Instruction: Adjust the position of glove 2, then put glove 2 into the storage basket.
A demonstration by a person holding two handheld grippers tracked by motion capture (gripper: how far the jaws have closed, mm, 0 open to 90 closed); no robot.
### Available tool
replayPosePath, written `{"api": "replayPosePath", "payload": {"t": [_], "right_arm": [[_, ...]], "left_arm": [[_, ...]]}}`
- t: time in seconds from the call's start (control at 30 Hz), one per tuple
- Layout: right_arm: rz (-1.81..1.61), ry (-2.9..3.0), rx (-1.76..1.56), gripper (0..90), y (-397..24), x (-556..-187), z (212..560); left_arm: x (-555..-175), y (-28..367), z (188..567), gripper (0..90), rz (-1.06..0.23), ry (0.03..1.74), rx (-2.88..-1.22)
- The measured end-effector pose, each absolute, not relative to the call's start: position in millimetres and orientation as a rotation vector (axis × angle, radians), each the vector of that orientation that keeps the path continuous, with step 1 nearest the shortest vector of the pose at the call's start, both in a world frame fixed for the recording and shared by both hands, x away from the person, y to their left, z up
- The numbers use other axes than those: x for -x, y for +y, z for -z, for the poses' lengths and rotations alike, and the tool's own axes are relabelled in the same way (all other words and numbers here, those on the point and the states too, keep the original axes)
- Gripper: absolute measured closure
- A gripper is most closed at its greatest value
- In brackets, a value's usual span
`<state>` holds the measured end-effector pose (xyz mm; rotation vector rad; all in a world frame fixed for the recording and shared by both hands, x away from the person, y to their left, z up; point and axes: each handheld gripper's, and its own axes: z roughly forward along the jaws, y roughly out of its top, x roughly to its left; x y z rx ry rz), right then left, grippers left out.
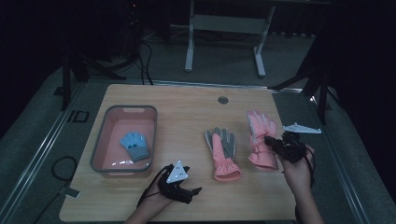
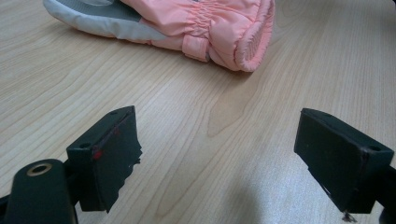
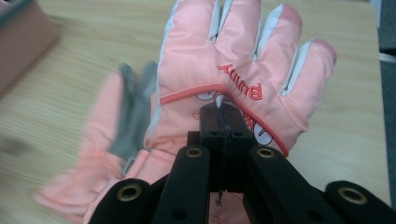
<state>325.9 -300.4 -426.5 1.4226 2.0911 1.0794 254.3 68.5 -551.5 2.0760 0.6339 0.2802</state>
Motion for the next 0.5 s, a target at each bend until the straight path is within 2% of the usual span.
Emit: {"api": "replayPosePath", "payload": {"t": [0.13, 0.5], "right_arm": [[-1.107, 2.104, -1.369, 89.6, -276, -321, 409], [-1.152, 2.151, -1.330, 89.6, -233, -317, 405]], "left_arm": [[-254, 69, 552, 14.0, -0.279, 0.636, -2.075], [-254, 69, 550, 14.0, -0.283, 0.634, -2.069]]}}
